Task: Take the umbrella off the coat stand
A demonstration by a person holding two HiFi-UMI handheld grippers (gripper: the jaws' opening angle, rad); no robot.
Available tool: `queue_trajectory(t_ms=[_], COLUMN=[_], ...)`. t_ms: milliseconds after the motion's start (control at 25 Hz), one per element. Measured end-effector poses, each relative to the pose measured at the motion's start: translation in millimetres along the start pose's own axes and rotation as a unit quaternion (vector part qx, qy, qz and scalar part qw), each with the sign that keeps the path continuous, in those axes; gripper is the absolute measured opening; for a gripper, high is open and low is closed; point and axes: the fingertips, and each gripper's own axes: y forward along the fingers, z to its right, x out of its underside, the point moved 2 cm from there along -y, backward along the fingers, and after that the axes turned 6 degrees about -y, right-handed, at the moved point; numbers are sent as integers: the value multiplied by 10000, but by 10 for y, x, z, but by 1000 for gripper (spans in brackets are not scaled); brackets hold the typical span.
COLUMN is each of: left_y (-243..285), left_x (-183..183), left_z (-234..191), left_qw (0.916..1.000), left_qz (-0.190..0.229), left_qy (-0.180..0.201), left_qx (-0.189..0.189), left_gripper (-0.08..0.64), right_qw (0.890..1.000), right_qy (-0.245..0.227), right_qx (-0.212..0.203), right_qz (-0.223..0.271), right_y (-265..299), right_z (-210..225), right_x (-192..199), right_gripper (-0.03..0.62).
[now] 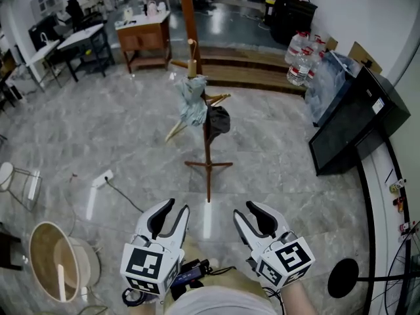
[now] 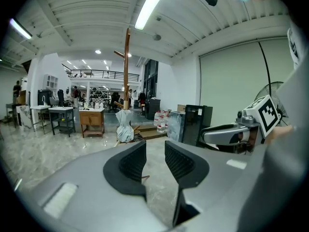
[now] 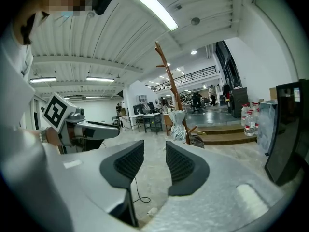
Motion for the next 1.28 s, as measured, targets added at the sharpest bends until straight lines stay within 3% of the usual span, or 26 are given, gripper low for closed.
queue_trajectory(t_ms=[560, 1280], left_y=[508, 1338], left_x=[-226, -772], left_z=[-274, -1107], left_qw=[9995, 9975], left_qz=[-20, -177], left_qy=[144, 275], left_qx=[275, 624], left_gripper=[124, 127], right_qw=[9997, 9984], right_qy=[108, 178], right_qx=[214, 509], right_qz=[15, -149], right_y=[407, 1448], right_z=[285, 639], right_x=[-77, -467], right_gripper=[140, 140])
